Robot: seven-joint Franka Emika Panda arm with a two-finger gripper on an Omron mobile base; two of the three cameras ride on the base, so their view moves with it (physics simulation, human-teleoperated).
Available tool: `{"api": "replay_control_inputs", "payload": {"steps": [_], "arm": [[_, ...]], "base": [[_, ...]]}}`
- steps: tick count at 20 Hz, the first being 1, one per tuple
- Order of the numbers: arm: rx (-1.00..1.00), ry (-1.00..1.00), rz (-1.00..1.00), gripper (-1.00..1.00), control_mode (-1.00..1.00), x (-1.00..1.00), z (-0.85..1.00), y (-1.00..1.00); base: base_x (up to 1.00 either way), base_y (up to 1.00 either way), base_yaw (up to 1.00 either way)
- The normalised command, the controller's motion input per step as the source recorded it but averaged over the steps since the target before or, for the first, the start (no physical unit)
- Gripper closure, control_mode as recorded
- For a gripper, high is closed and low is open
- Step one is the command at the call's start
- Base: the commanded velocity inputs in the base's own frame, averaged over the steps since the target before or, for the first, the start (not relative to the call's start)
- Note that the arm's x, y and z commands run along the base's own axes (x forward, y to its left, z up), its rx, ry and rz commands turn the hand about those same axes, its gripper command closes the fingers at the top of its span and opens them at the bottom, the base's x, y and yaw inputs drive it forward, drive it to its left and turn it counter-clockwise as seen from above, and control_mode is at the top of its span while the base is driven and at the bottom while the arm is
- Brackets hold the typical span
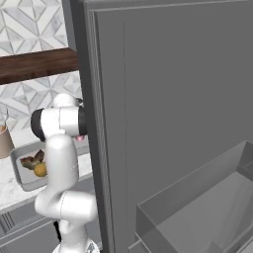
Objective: Place one potato and one steak in each tupperware on the nearby counter, to pack two identical lunches.
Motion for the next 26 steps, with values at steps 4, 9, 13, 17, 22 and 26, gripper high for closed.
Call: {"api": "replay_control_inputs", "payload": {"steps": [4,9,13,17,22,26], "arm": [[-0.01,0.0,0.0,-1.0,-1.0,0.0,0.07,0.19],[0.0,0.0,0.0,-1.0,-1.0,0.0,0.18,0.02],[0.0,0.0,0.0,-1.0,-1.0,0.0,0.0,0.0],[-0.01,-0.03,0.0,-1.0,-1.0,-0.24,0.26,0.0],[0.0,-0.18,-0.04,-1.0,-1.0,-0.98,0.85,-0.12],[0.0,-0.2,-0.17,-1.0,-1.0,-1.0,0.53,-0.65]], "base": [[0.0,0.0,0.0],[0.0,0.0,0.0],[0.0,0.0,0.0],[0.0,0.0,0.0],[0.0,0.0,0.0],[0.0,0.0,0.0]]}}
